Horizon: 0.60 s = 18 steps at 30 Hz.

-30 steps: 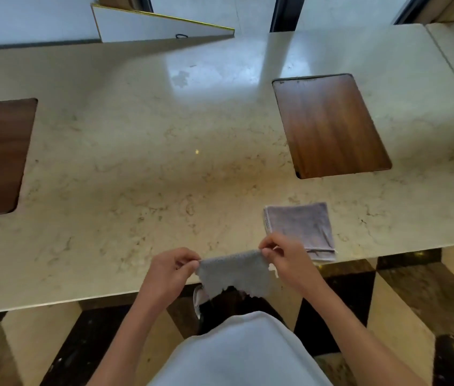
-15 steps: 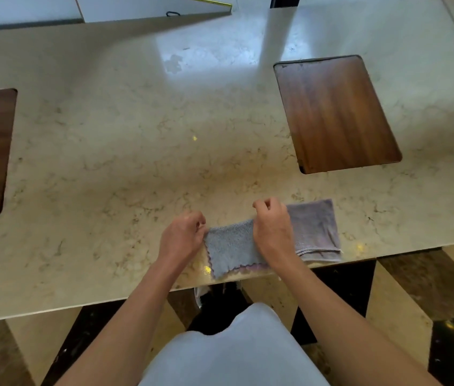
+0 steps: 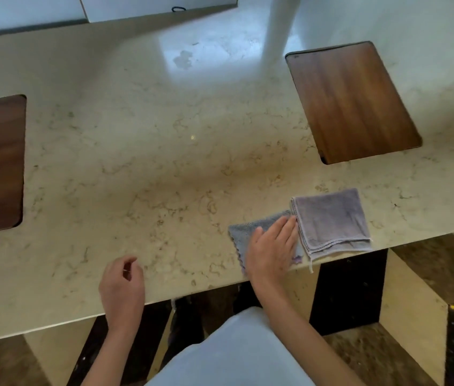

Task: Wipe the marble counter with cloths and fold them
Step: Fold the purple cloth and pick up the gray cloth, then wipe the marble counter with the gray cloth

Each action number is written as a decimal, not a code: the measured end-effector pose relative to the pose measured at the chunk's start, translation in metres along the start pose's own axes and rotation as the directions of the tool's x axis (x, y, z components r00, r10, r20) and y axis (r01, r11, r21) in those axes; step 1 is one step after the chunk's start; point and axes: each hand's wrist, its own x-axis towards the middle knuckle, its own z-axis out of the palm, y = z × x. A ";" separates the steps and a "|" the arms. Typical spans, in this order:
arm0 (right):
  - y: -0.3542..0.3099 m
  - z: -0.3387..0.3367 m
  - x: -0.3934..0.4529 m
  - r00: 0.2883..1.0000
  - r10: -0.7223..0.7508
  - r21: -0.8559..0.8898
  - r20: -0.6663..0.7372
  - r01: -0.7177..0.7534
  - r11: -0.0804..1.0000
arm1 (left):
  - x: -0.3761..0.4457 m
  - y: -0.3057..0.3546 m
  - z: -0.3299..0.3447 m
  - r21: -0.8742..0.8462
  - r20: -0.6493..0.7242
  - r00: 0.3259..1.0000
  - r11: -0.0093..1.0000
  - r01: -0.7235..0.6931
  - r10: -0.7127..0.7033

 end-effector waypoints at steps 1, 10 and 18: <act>-0.008 0.005 0.002 0.998 0.062 0.017 0.004 -0.062 0.998 | 0.007 -0.009 -0.008 0.011 -0.047 0.999 1.000 0.015 -0.015; -0.042 0.059 -0.020 0.932 -0.350 -0.227 -0.088 0.324 0.918 | 0.078 -0.092 -0.058 0.261 -0.039 0.982 0.950 -0.170 0.187; 0.030 0.048 -0.029 0.875 -0.484 -0.350 0.025 0.461 0.815 | 0.104 -0.131 -0.055 0.426 0.121 0.963 0.864 -0.269 0.240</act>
